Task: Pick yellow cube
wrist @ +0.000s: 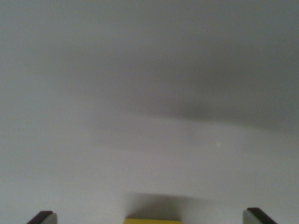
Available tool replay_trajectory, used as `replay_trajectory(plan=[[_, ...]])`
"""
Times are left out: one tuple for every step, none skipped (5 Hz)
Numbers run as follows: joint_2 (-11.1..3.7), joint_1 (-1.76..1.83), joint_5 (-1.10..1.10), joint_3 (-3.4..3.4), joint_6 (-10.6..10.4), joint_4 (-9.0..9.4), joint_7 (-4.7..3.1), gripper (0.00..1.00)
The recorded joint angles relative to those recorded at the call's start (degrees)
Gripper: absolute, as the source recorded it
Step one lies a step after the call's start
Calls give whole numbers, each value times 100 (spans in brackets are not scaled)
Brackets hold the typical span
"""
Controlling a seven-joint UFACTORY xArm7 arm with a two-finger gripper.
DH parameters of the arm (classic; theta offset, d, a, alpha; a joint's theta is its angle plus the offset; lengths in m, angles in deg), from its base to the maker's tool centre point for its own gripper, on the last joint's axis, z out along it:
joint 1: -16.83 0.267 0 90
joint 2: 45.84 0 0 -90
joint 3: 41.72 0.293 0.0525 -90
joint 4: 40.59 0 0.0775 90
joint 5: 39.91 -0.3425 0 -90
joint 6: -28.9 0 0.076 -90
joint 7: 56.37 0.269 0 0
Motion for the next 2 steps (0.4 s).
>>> replay_trajectory(plan=[[-39, 18, -11, 11, -223, 214, -23, 0], [-39, 18, -11, 11, -223, 214, -23, 0]])
